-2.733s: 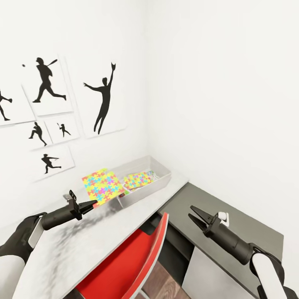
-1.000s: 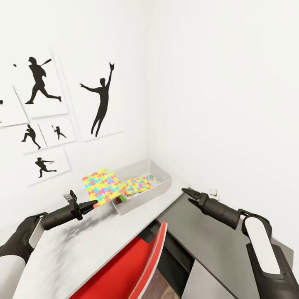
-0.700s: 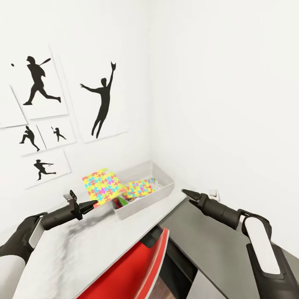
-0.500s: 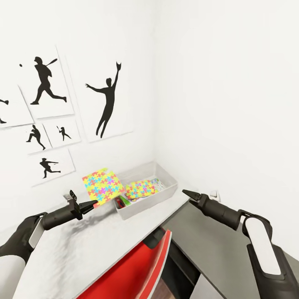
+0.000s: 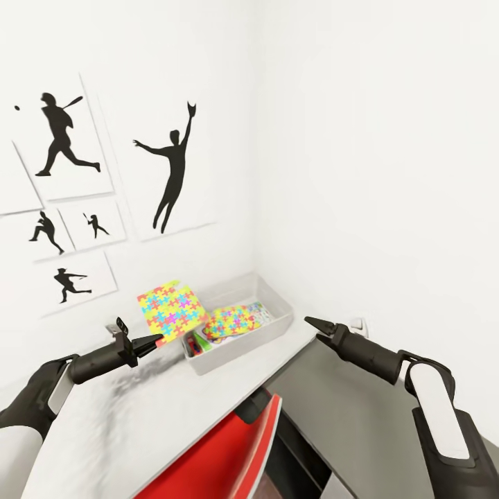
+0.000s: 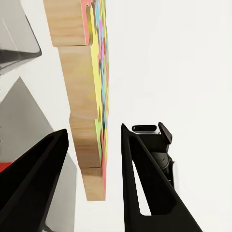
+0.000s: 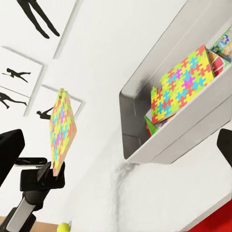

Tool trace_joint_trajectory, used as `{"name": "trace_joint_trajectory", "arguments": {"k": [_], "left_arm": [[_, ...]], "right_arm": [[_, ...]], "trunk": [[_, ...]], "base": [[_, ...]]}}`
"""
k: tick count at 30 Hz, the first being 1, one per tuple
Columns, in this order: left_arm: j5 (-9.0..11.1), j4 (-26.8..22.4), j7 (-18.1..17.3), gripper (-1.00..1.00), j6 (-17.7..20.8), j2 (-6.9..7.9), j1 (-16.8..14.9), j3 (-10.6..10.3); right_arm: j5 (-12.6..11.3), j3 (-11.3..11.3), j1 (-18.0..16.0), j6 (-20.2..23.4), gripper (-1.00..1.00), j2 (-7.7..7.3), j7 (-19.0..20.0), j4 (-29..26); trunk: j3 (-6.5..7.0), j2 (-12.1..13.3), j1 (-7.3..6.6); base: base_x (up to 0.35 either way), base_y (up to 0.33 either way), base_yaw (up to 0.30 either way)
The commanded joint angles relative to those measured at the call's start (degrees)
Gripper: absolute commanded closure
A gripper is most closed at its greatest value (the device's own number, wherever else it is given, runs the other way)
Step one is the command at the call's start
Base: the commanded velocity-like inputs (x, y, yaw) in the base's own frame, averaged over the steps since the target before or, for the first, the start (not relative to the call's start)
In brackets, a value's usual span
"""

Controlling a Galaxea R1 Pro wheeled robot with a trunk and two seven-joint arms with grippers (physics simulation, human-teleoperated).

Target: Put all the toys in the child's room - the three board games (two on the bed and one on the table), the two jigsaw puzzles on the table, and the tennis ball on the table - inside the toy box on the table in the child's room.

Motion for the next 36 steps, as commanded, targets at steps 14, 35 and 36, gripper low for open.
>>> {"name": "trace_joint_trajectory", "arguments": {"k": [14, 35, 36], "left_arm": [[0.06, 0.03, -0.17, 1.0, 0.56, 0.01, -0.05, 0.0], [0.06, 0.04, -0.23, 1.0, 0.51, 0.04, -0.05, 0.0], [0.06, 0.04, -0.24, 1.0, 0.51, 0.03, -0.05, 0.0]], "right_arm": [[0.5, -0.02, -0.13, 0.26, -1.0, 0.06, 0.66, 0.0], [0.41, -0.01, -0.11, 0.26, -1.0, 0.0, 0.94, 0.0], [0.41, 0.0, -0.1, 0.26, -1.0, 0.0, 0.94, 0.0]], "trunk": [[-0.14, -0.12, 0.06], [-0.19, -0.12, 0.06], [-0.19, -0.12, 0.06]], "base": [[0.066, -0.001, 0.028], [0.039, -0.021, 0.053], [0.017, -0.017, 0.012]]}}
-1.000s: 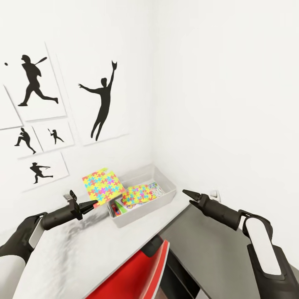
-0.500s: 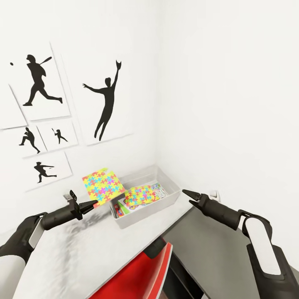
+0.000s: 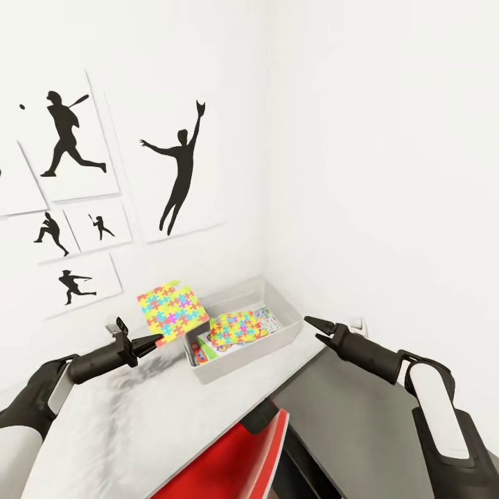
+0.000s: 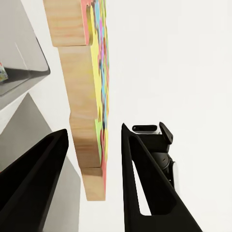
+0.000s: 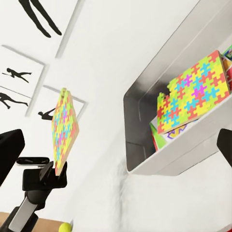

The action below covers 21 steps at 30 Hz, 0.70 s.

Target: Put all the toys in the child's room - the three board games (two on the bed and one on the table), the two jigsaw puzzles on the table, and the tennis ball on the table - inside the toy box on the table in the child's room.

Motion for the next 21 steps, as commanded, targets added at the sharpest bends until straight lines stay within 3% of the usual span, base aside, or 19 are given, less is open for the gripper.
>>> {"name": "trace_joint_trajectory", "arguments": {"k": [1, 16, 18, 21], "left_arm": [[0.06, -0.01, -0.18, 1.0, 0.6, 0.03, -0.05, 0.0], [0.06, 0.01, -0.11, 1.0, 0.58, -0.02, -0.05, 0.0], [0.06, 0.01, -0.11, 1.0, 0.58, -0.02, -0.05, -0.02], [0.06, 0.01, -0.11, 1.0, 0.52, -0.03, -0.06, -0.01]], "right_arm": [[0.57, -0.11, -0.01, 0.26, -1.0, 0.01, 0.59, 0.0], [0.27, -0.4, 0.39, 0.26, -1.0, -0.15, 1.2, 0.0], [0.2, -1.4, 0.38, 0.26, -1.0, -0.27, 2.83, 0.0], [0.1, -6.04, 1.0, 0.26, -1.0, -1.97, 10.92, 0.0]], "trunk": [[-0.13, -0.13, 0.04], [-0.13, -0.13, 0.04], [-0.13, -0.13, 0.04], [-0.13, -0.13, 0.04]], "base": [[0.011, -0.011, 0.008], [0.001, -0.001, 0.001], [0.0, 0.0, 0.0], [0.0, 0.0, 0.0]]}}
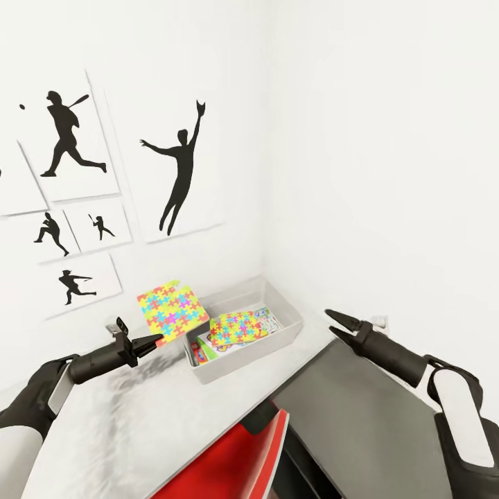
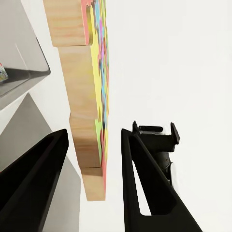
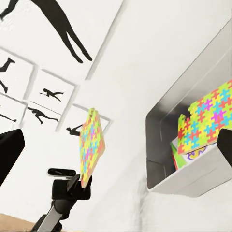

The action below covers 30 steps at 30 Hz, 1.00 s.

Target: Put all the toys in the child's room - the three board games (two on the bed and one on the table), the two jigsaw puzzles on the table, and the tennis ball on the table - inside the toy box on the table in the child's room.

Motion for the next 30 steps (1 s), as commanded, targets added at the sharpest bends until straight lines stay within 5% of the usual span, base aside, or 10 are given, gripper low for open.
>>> {"name": "trace_joint_trajectory", "arguments": {"k": [1, 4, 7, 13, 16, 19, 23, 25, 30], "left_arm": [[0.06, 0.01, -0.2, 1.0, 0.58, 0.0, -0.05, 0.02], [0.07, -0.5, -0.31, 1.0, 0.63, 0.0, -0.04, 0.04], [0.01, -2.19, -0.13, 1.0, 0.77, -0.2, -0.04, -0.19], [-0.65, -4.88, 0.56, 1.0, 1.69, -3.34, -1.61, -0.62], [-2.78, -5.76, 2.76, 1.0, 1.85, -5.53, -4.77, -1.05], [-6.13, -5.29, 8.72, 1.0, 2.29, -9.05, -8.9, -2.14], [-7.14, 1.39, 14.16, 1.0, 2.32, -12.26, -13.85, -2.5], [-7.34, 7.61, 20.11, 1.0, 2.05, -14.14, -17.26, -2.58], [-6.99, 16.07, 34.38, 1.0, 1.83, -15.87, -22.24, -2.16]], "right_arm": [[0.73, -2.62, 2.59, 0.23, -1.0, -1.29, 8.24, 0.0], [1.22, -5.3, 9.45, -0.47, -1.0, -2.51, 20.76, 0.0], [1.41, -6.6, 12.11, -2.74, -1.0, -2.84, 24.77, 0.02], [2.08, -7.08, 12.92, -3.96, -1.0, -3.06, 25.85, 0.11], [2.27, -7.21, 12.98, -4.02, -1.0, -3.33, 25.94, 0.16], [2.33, -7.24, 12.99, -4.04, -1.0, -3.61, 25.99, 0.17], [2.3, -7.25, 13.04, -4.04, -1.0, -4.59, 26.01, 0.18], [2.29, -7.25, 13.02, -4.0, -1.0, -4.83, 26.04, 0.18], [2.29, -7.29, 13.04, -3.96, -1.0, -5.69, 26.11, 0.18]], "trunk": [[-0.13, -0.12, 0.04], [-0.13, -0.12, 0.04], [-0.13, -0.12, 0.04], [-0.13, -0.12, 0.04], [-0.13, -0.12, 0.04], [-0.13, -0.12, 0.04], [-0.13, -0.12, 0.04], [-0.13, -0.12, 0.04], [-0.13, -0.12, 0.04]], "base": [[0.0, 0.0, 0.0], [0.0, 0.0, 0.0], [0.0, 0.0, 0.0], [0.0, 0.0, 0.0], [0.0, 0.0, 0.0], [0.0, 0.0, 0.0], [0.0, 0.0, 0.0], [0.0, 0.0, 0.0], [0.0, 0.0, 0.0]]}}
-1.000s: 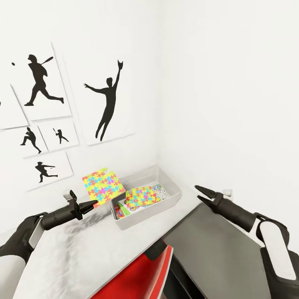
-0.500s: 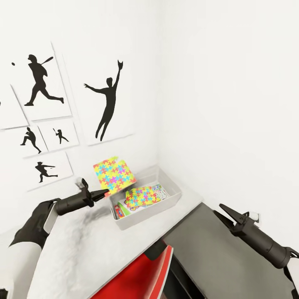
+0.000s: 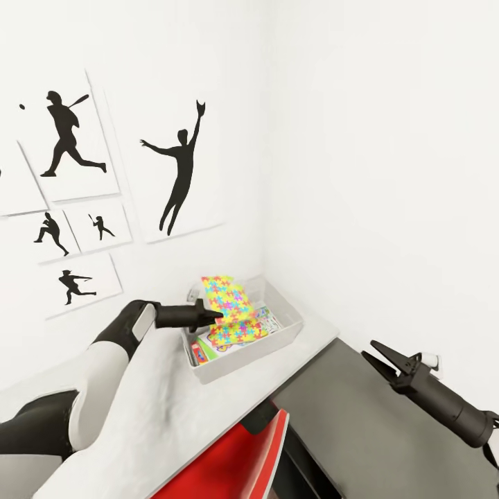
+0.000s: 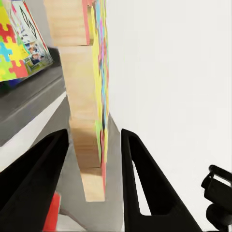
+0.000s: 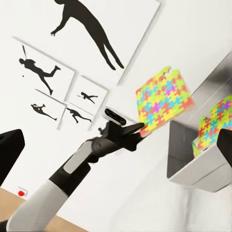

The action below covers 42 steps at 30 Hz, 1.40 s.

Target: Put all the toys in the child's room - the three board games (two on the bed and one on the table), the two jigsaw puzzles on the table, and the tennis ball on the table - inside the toy box on the table in the child's room.

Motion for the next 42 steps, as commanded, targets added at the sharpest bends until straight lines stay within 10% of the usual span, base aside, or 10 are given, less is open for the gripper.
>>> {"name": "trace_joint_trajectory", "arguments": {"k": [1, 42], "left_arm": [[0.03, 0.68, 1.27, 1.0, 0.27, -0.18, -0.48, 0.34], [0.01, 4.55, 7.02, 1.0, -3.84, -1.71, -1.18, 0.69]], "right_arm": [[0.11, -0.04, -0.06, 0.24, -1.0, -0.13, 0.21, 0.0], [0.11, 0.15, -0.02, 0.16, -1.0, -0.35, 0.22, 0.0]], "trunk": [[-0.13, -0.13, 0.03], [-0.13, -0.13, 0.03]], "base": [[0.0, 0.0, 0.0], [0.0, 0.0, 0.0]]}}
